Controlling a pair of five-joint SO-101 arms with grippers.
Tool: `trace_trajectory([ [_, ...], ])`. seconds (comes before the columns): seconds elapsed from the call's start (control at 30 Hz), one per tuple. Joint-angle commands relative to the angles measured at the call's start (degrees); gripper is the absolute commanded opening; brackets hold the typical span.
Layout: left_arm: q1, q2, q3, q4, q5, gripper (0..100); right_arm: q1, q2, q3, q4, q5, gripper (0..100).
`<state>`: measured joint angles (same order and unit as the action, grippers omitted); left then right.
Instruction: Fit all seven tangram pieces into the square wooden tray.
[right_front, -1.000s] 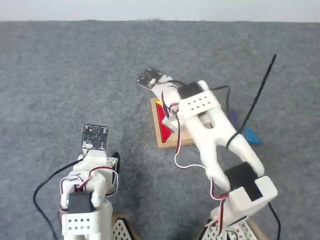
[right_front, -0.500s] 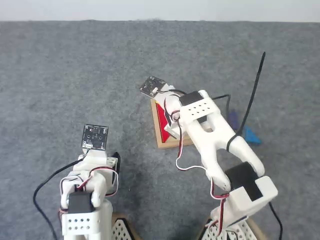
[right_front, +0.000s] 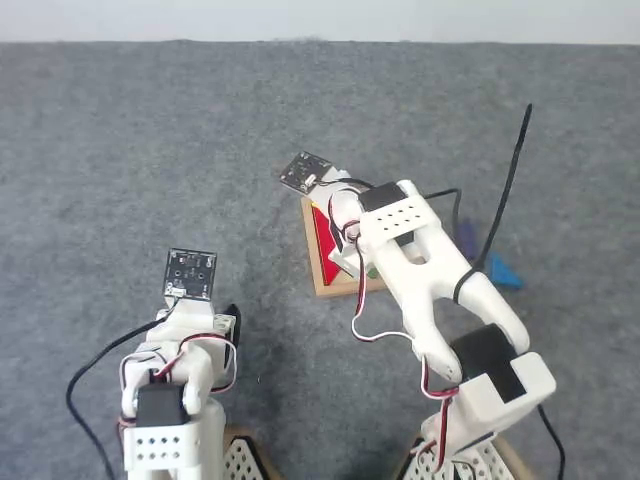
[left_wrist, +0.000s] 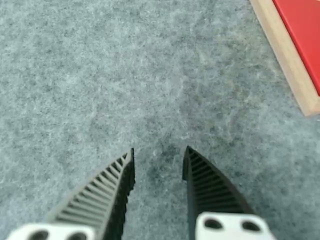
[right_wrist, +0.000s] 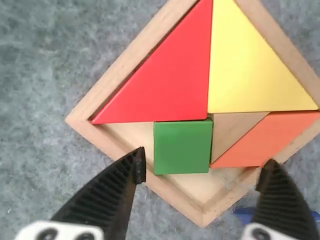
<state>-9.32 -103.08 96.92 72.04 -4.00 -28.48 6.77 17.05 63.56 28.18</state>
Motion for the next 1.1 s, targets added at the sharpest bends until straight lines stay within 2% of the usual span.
trace_trajectory([
  [0.0, 0.0, -1.6, -0.5, 0.5, -0.4, 15, 0.4, -4.0, -0.6, -0.1, 0.7, 34.7],
  [0.2, 0.0, -1.6, -0.5, 0.5, -0.4, 15, 1.6, -4.4, -1.8, 2.5, 0.7, 30.3],
  [0.47, 0.0, -1.6, -0.5, 0.5, -0.4, 15, 15.1, -11.9, -7.7, 16.3, 0.3, 6.9],
  [0.67, 0.0, -1.6, -0.5, 0.5, -0.4, 15, 23.4, -12.7, -4.0, 16.3, -0.2, 7.8],
  [0.9, 0.0, -1.6, -0.5, 0.5, -0.4, 15, 28.6, -12.6, 2.5, 5.3, -19.4, 8.2],
  [1.07, 0.0, -1.6, -0.5, 0.5, -0.4, 15, 27.6, -12.6, 5.9, -0.2, -26.9, 16.1],
])
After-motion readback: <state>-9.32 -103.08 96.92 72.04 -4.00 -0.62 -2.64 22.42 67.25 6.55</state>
